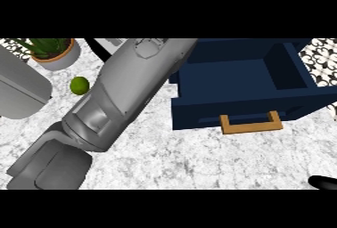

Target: Pick up the can, place it into the drawer and close the drawer

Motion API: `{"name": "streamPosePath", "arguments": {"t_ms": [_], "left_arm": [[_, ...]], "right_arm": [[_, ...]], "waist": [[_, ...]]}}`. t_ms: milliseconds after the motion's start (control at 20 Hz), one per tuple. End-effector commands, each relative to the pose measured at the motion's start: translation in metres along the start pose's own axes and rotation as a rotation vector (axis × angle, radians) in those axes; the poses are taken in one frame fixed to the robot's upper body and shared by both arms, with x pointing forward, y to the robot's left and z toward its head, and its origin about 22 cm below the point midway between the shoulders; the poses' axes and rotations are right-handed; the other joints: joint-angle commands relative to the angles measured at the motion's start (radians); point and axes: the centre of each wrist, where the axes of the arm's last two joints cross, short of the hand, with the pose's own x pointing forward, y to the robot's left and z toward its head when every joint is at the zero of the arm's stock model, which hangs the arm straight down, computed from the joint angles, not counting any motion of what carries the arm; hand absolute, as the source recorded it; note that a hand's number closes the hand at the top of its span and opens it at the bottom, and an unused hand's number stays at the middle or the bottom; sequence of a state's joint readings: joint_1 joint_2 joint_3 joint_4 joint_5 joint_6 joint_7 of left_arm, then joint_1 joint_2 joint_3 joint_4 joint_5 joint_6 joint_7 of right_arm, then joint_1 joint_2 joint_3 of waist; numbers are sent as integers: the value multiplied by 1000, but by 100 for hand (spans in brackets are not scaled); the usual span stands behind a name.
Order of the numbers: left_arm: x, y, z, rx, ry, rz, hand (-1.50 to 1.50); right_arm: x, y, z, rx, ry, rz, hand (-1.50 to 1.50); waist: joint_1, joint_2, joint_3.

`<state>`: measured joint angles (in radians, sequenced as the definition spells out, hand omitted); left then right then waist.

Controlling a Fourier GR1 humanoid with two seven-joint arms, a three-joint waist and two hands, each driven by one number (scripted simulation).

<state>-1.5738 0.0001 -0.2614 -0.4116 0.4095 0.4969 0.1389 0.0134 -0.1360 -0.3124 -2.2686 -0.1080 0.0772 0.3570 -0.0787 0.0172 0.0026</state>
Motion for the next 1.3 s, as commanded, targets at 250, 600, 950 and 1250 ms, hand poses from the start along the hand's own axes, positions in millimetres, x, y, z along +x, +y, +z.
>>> {"name": "streamPosePath", "arguments": {"t_ms": [250,600,950,1250], "left_arm": [[-13,4,-5,158,-7,-18,-150],[-6,-1,-4,166,-6,-1,-150],[-3,-1,-4,166,6,64,-150],[13,-5,-3,148,-23,101,-150]], "right_arm": [[-1,8,-6,9,-10,-17,-150],[5,10,-19,77,-56,136,-150],[6,18,-40,158,-169,354,-150],[-8,44,-59,197,-201,560,-150]], "waist": [[-32,10,1],[-26,8,1],[-16,15,1],[29,12,0]]}}
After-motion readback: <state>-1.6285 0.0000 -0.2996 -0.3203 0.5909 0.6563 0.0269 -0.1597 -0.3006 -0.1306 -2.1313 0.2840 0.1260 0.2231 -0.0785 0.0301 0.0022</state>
